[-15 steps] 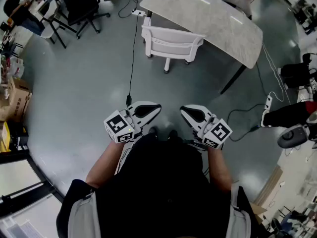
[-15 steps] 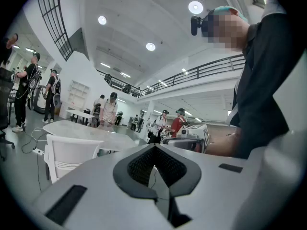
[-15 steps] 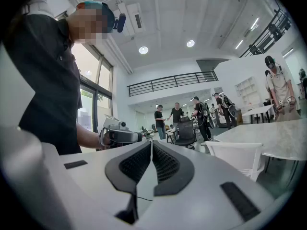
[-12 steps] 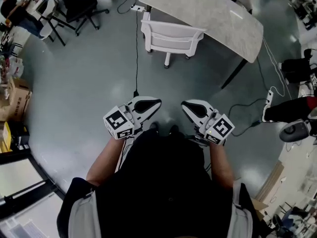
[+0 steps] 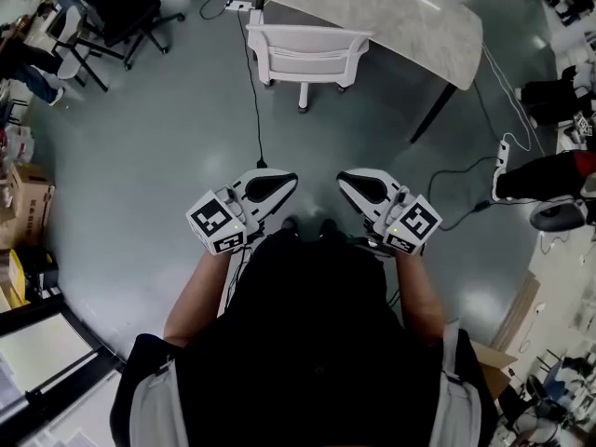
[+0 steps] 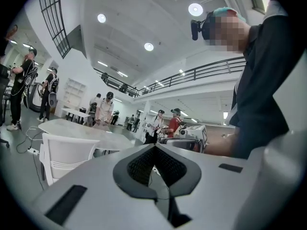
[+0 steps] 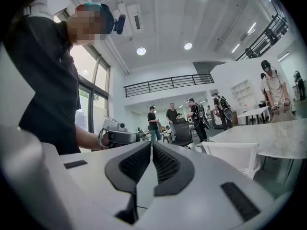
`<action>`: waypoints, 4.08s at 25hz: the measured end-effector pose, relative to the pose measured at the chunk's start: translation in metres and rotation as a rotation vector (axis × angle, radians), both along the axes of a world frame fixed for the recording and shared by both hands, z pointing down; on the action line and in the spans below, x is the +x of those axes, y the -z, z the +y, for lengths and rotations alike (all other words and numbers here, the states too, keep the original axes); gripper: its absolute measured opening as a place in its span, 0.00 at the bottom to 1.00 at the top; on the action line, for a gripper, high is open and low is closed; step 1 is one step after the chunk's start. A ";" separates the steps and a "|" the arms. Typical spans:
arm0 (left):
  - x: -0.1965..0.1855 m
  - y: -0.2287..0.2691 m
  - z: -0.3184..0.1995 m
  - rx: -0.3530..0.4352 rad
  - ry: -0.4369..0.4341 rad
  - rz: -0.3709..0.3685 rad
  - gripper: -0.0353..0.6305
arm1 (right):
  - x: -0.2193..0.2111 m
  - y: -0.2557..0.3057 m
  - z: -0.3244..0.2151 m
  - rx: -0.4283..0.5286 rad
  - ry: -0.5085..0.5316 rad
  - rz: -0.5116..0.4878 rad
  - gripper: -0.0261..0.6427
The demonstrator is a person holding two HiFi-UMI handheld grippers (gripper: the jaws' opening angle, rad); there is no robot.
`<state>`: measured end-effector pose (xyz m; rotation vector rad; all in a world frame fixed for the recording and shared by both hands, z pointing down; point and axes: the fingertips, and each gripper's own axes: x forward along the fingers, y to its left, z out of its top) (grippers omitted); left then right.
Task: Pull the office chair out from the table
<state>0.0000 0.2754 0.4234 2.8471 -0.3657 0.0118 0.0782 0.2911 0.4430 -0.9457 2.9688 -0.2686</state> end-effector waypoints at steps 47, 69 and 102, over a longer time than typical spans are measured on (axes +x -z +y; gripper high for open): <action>0.040 -0.045 -0.188 -0.126 0.067 0.002 0.07 | 0.039 -0.035 -0.166 -0.001 0.064 0.162 0.08; 0.063 -0.036 -0.322 -0.085 0.208 -0.011 0.07 | 0.077 -0.044 -0.297 -0.032 0.171 0.141 0.08; 0.051 -0.019 -0.566 -0.067 0.048 0.078 0.07 | 0.049 -0.004 -0.537 0.026 0.033 0.181 0.08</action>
